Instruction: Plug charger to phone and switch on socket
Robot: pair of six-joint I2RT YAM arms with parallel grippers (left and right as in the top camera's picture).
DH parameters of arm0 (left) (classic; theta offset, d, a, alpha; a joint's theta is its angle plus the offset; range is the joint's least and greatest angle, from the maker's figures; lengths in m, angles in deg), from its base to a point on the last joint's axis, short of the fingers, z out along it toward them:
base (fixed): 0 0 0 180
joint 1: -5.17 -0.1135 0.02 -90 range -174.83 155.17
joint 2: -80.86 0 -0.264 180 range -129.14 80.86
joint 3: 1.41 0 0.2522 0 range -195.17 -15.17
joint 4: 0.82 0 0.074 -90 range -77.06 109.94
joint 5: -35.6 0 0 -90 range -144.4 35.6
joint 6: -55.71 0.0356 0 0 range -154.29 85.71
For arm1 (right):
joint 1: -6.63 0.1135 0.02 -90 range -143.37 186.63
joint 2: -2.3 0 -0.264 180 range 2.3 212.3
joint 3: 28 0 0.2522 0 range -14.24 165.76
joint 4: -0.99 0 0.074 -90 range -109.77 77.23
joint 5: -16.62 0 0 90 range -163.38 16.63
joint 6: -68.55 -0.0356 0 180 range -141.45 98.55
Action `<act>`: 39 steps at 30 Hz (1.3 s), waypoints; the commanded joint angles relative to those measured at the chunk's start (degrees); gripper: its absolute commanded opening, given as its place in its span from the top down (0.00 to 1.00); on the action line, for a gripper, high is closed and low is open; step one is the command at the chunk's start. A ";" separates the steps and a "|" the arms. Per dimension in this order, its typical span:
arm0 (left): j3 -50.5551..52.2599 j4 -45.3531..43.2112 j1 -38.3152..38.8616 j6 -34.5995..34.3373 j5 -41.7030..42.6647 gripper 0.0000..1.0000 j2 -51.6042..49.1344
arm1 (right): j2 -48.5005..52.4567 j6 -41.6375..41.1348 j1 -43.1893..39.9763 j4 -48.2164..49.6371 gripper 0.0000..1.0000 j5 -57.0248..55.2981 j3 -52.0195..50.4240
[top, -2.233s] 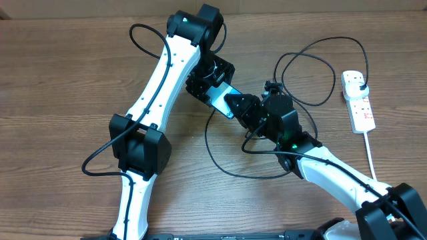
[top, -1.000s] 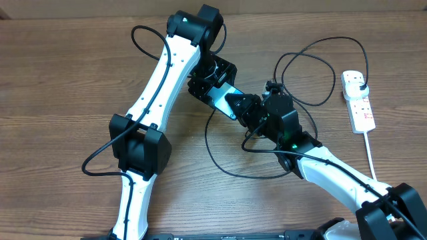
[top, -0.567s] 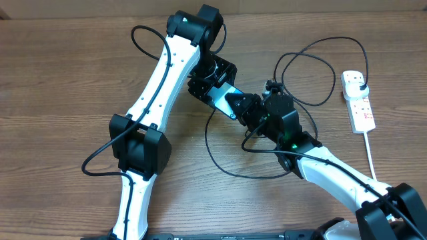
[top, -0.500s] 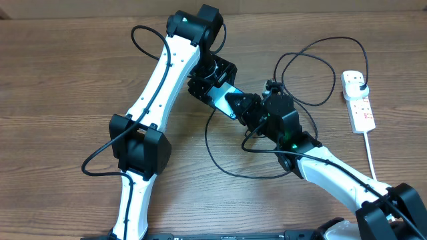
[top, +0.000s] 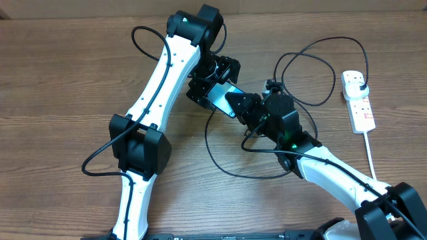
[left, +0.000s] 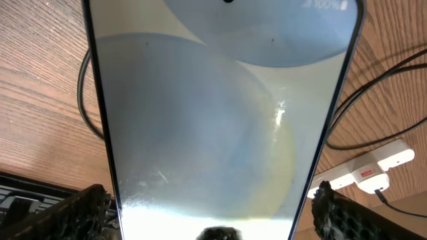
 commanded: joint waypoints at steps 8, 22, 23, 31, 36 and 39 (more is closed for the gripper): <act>-1.38 -1.86 0.26 25.55 0.85 0.00 2.29 | -0.15 0.02 -3.28 1.18 0.95 5.49 1.27; -1.40 -6.43 -5.01 63.95 26.75 0.00 2.29 | -2.36 0.02 -8.00 -2.23 0.96 9.11 1.27; -1.40 -6.23 -5.81 65.83 28.89 0.01 2.29 | -3.21 0.04 -8.79 -3.21 0.96 9.14 1.27; -1.40 -4.57 -11.45 73.81 39.95 0.00 2.29 | -11.78 1.16 -15.08 -10.29 0.96 8.37 1.27; -1.40 -3.54 -14.40 75.10 44.85 0.00 2.29 | -16.74 -0.09 -15.19 -10.58 0.96 2.54 1.27; -1.40 -3.85 -15.41 73.05 48.54 0.00 2.29 | -17.70 -2.67 -13.51 -9.79 0.96 -3.21 1.31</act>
